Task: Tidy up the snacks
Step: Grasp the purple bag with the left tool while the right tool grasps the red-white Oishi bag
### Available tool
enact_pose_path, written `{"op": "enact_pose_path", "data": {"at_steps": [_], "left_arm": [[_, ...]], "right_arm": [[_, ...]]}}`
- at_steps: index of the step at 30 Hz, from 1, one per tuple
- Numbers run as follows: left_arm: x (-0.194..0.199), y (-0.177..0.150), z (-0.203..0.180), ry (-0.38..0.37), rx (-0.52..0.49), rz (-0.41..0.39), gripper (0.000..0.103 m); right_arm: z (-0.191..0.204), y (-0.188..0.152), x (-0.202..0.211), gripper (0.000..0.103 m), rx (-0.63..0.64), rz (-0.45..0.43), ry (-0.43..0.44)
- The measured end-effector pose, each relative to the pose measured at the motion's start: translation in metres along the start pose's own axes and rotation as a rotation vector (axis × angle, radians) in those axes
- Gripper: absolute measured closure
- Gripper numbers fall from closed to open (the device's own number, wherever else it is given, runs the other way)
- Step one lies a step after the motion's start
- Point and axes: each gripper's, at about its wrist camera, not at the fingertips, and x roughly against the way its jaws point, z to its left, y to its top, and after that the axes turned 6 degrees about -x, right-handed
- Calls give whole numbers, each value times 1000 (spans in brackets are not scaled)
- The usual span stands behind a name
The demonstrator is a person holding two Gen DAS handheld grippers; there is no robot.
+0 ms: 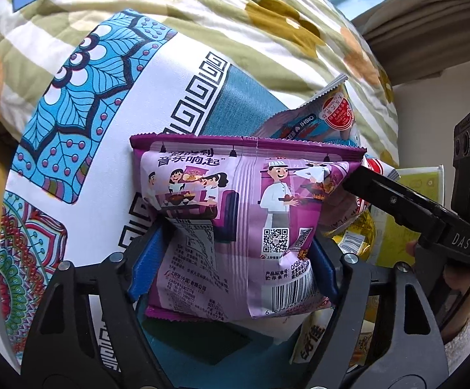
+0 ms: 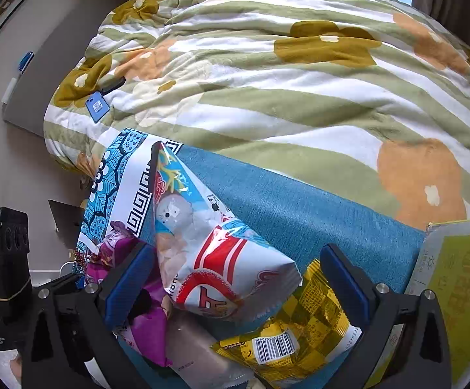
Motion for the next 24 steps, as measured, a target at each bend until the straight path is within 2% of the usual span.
{"op": "enact_pose_path", "data": {"at_steps": [2,8,14,16,21,24], "left_arm": [[4,2,2,23,-11,-15,34],[15,3,16,59,-14,-47,35],[21,7,28,75,-22,-42,36],[21,7,30,78,-27,-44,36],[25,7,28,80,-67,-44,37],[32,5,26,79,-96,-48,38]], "right_arm": [[1,0,-3,1,8,6,5],[3,-2,-7,1,22,11,37],[7,-4,-13,2,32,12,34],[7,-5,-16,8,27,20,40],[10,-9,-22,40,16,41,62],[14,-12,-17,45,19,15,48]]}}
